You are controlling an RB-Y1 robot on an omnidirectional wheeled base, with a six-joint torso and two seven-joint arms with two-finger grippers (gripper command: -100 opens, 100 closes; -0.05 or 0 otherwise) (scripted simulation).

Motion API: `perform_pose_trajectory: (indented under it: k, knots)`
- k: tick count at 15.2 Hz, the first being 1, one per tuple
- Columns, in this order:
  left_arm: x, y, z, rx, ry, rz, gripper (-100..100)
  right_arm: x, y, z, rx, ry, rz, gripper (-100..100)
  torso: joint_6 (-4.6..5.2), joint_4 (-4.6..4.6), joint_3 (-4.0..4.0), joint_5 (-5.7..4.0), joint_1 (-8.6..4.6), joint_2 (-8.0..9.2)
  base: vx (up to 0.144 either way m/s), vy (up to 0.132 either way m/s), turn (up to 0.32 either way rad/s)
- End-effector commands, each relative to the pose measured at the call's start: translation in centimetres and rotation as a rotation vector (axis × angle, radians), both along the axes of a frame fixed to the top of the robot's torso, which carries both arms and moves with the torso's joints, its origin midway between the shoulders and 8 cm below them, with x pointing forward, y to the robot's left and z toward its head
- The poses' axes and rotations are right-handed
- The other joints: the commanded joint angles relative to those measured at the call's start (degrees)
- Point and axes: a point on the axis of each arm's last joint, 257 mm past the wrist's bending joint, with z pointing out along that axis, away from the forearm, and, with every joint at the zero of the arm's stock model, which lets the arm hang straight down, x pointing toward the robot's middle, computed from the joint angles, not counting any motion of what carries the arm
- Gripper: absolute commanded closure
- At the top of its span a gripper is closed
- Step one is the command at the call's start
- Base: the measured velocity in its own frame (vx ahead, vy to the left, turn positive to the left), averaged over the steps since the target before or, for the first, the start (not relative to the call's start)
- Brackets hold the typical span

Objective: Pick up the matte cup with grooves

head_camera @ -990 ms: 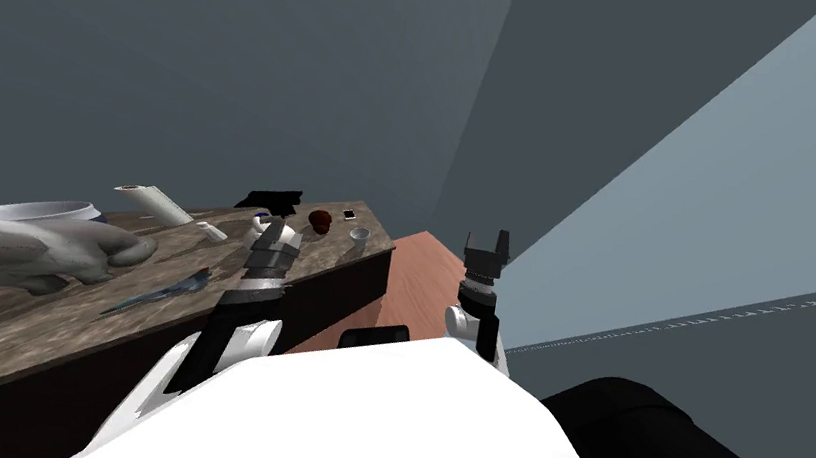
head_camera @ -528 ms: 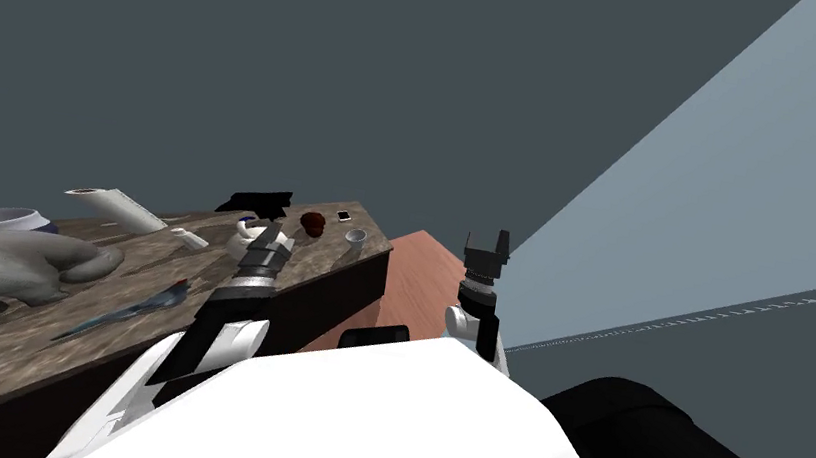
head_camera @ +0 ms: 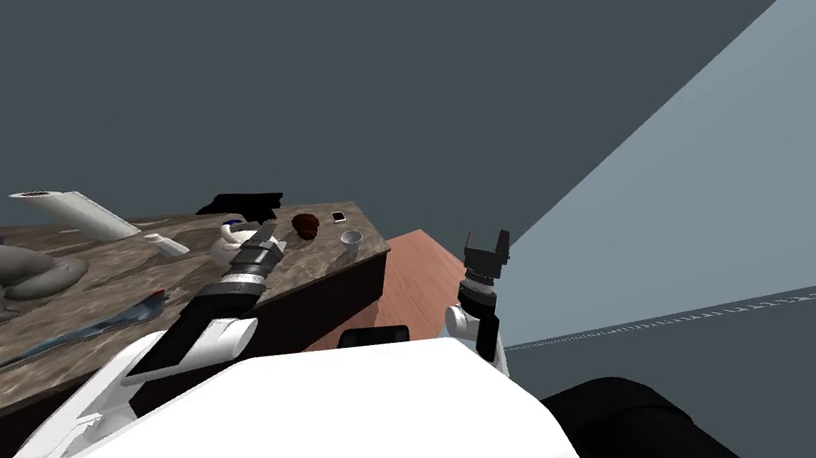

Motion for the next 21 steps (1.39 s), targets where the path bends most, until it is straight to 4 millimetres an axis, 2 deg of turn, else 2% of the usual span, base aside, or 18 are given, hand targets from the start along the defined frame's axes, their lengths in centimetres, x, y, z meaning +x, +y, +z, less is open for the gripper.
perform_pose_trajectory:
  k: [1, 2, 4, 5, 7, 8, 16, 17, 19, 21]
  knots:
    - [0.1, 0.4, -0.4, -0.002, 0.022, 0.011, -100, 0.0, 0.0, 0.0, 0.0, 0.0, 0.0, 0, 0.0, 0.0, 0.0, 0.0, 0.0, 0.0, 0.021, -0.002, -0.035]
    - [0.2, 1.4, -0.5, 0.001, 0.043, 0.026, -100, 0.0, 0.0, 0.0, 0.0, 0.0, 0.0, 0, -0.01, 0.0, 0.01, 0.0, -0.01, 0.01, 0.025, -0.005, -0.09]
    - [0.3, 1.6, -1.0, -0.003, 0.063, 0.033, -100, 0.0, 0.0, 0.0, 0.0, 0.0, 0.0, 0, 0.0, 0.0, 0.0, -0.01, -0.02, 0.0, 0.025, -0.004, -0.059]
    - [0.4, 2.5, -0.9, -0.001, 0.079, 0.047, -100, 0.0, 0.0, 0.0, 0.0, 0.0, 0.0, 0, -0.01, 0.0, 0.01, 0.0, -0.02, 0.01, 0.029, -0.013, -0.092]
    - [0.4, 2.8, -1.6, -0.006, 0.103, 0.055, -100, 0.0, 0.0, 0.0, 0.0, 0.0, 0.0, 0, 0.0, 0.0, -0.01, -0.01, -0.05, -0.02, 0.031, -0.01, -0.062]
    - [0.5, 3.7, -1.4, -0.005, 0.118, 0.069, -100, 0.0, 0.0, 0.0, 0.0, 0.0, 0.0, 0, -0.01, 0.0, -0.01, -0.01, -0.05, -0.01, 0.031, -0.02, -0.092]
    - [0.4, 6.1, -3.2, -0.024, 0.229, 0.123, -100, 0.0, 0.0, 0.0, 0.0, 0.0, 0.0, 0, 0.0, -0.01, -0.03, -0.02, -0.1, -0.05, 0.034, -0.017, -0.075]
    - [0.3, 6.8, -2.7, -0.024, 0.235, 0.132, -100, 0.0, 0.0, 0.0, 0.0, 0.0, 0.0, 0, -0.01, -0.01, -0.03, -0.02, -0.09, -0.04, 0.041, -0.026, -0.114]
    - [0.2, 7.1, -3.6, -0.033, 0.271, 0.144, -100, 0.0, 0.0, 0.0, 0.0, 0.0, 0.0, 0, 0.01, -0.01, -0.04, -0.03, -0.12, -0.07, 0.04, -0.022, -0.078]
    - [0.1, 7.8, -3.3, -0.035, 0.285, 0.156, -100, 0.0, 0.0, 0.0, 0.0, 0.0, 0.0, 0, -0.02, -0.01, -0.01, -0.02, -0.09, -0.01, 0.027, -0.013, -0.049]
